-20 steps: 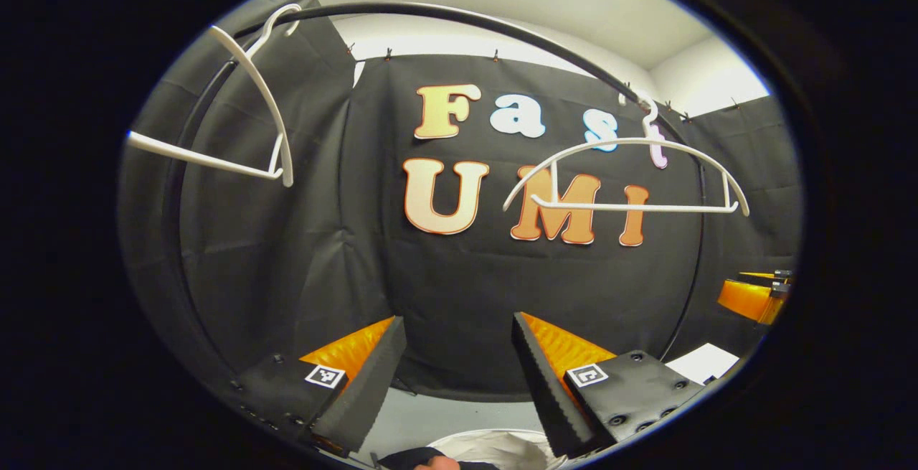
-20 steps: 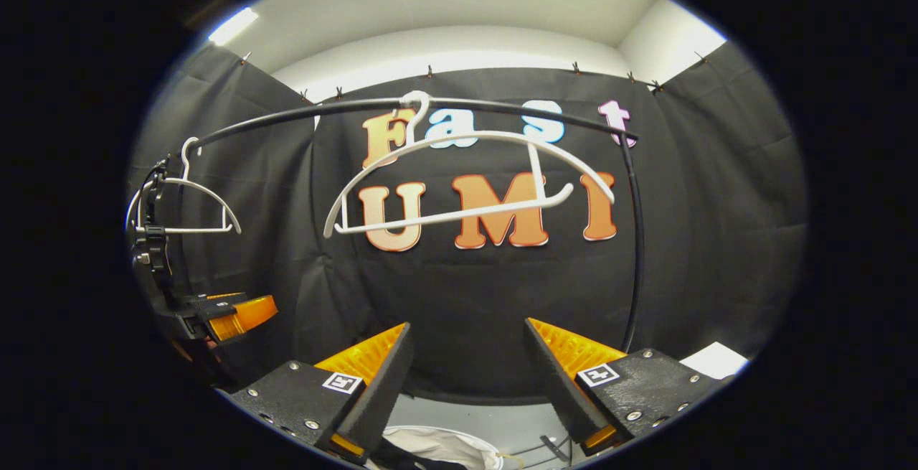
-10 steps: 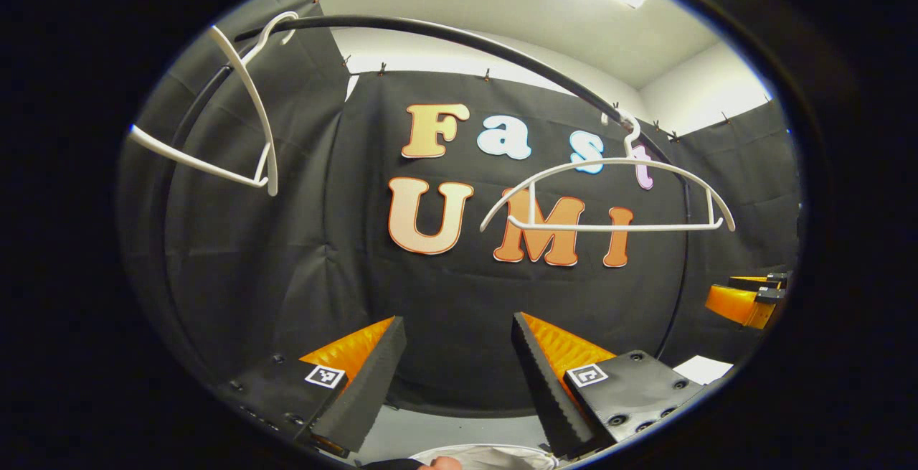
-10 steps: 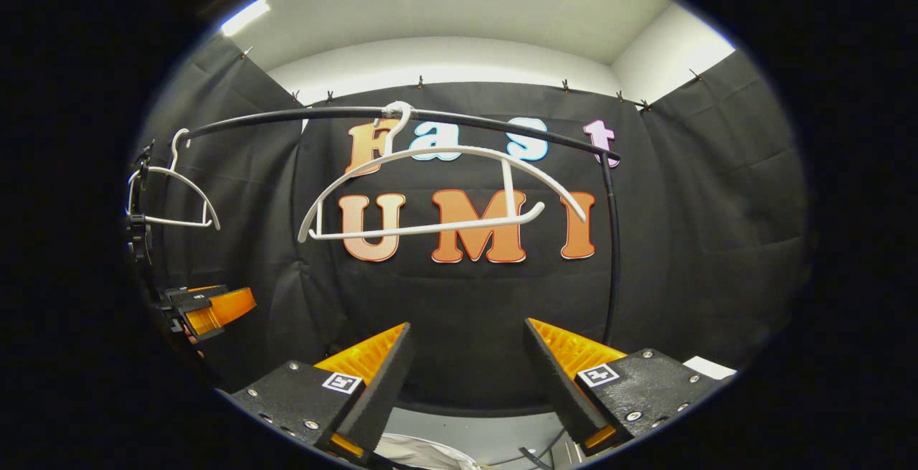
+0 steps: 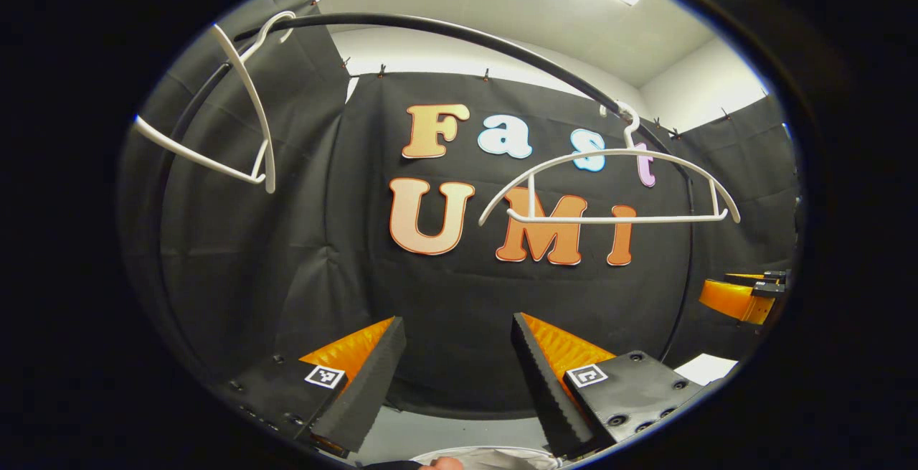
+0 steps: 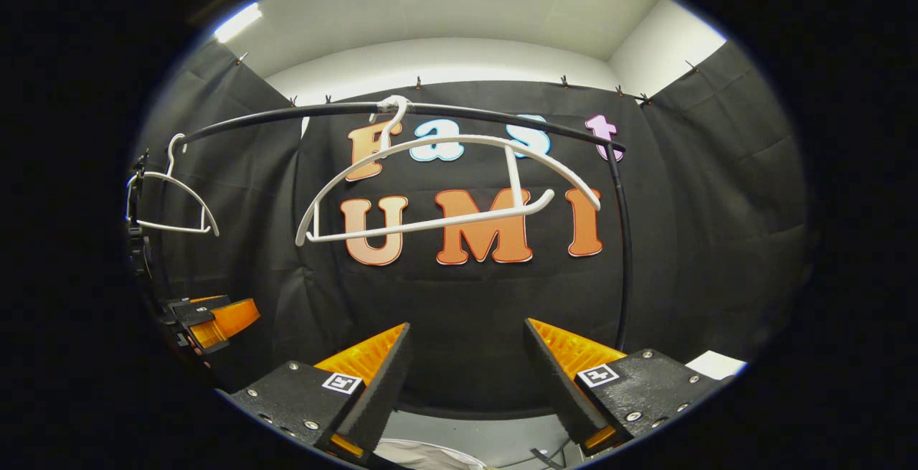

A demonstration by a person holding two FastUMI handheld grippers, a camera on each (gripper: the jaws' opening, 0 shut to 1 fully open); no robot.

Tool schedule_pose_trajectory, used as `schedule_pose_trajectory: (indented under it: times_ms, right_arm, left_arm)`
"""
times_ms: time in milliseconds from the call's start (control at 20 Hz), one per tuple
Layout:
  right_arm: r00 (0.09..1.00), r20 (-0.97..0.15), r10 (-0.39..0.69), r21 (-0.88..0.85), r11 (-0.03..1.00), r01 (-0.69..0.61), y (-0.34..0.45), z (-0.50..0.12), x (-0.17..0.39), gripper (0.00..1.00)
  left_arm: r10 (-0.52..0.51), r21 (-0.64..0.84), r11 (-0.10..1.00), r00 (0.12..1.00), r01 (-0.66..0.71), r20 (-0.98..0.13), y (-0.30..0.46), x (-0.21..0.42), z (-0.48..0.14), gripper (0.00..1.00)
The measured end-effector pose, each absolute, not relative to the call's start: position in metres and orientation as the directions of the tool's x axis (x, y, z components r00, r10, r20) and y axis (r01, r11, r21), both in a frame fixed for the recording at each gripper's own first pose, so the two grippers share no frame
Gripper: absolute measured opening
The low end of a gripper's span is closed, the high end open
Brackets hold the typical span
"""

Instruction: Grasp the clothes on the hanger with both hands and then place them into the laundry hamper below.

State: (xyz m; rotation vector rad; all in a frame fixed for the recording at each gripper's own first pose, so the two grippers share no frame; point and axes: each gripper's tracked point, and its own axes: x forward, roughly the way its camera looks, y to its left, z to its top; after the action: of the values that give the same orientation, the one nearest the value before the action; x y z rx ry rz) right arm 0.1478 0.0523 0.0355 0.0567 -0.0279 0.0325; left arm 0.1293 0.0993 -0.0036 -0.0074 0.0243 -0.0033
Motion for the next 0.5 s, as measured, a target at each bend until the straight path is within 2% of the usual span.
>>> schedule_pose_trajectory:
  times_ms: [50,100,150,250,500]
  right_arm:
    - [0.999,0.03,0.029,0.051,0.998,-0.031,0.0515,0.0353,0.1494,0.94]
    - [0.999,0.028,0.027,0.047,0.999,-0.028,0.0496,0.0347,0.1496,0.94]
    - [0.999,0.024,0.026,0.047,0.999,-0.027,0.0488,0.0346,0.1494,0.94]
    - [0.999,0.022,0.03,0.053,0.998,-0.031,0.05,0.0344,0.1508,0.94]
    - [0.999,0.014,0.036,0.044,0.998,-0.037,0.0505,0.0298,0.146,0.94]
  left_arm:
    - [0.0,-0.007,1.0,1.0,0.0,-0.019,0.0987,0.129,-0.0024,0.93]
    - [-0.002,-0.009,1.0,1.0,0.002,-0.017,0.0967,0.1287,-0.0014,0.96]
    - [-0.006,-0.013,1.0,1.0,0.006,-0.018,0.0953,0.1282,-0.0011,0.93]
    - [-0.011,-0.015,1.0,1.0,0.011,-0.022,0.0939,0.1279,-0.0025,0.96]
    - [-0.012,-0.008,1.0,0.999,0.012,-0.029,0.0917,0.127,-0.0039,0.96]
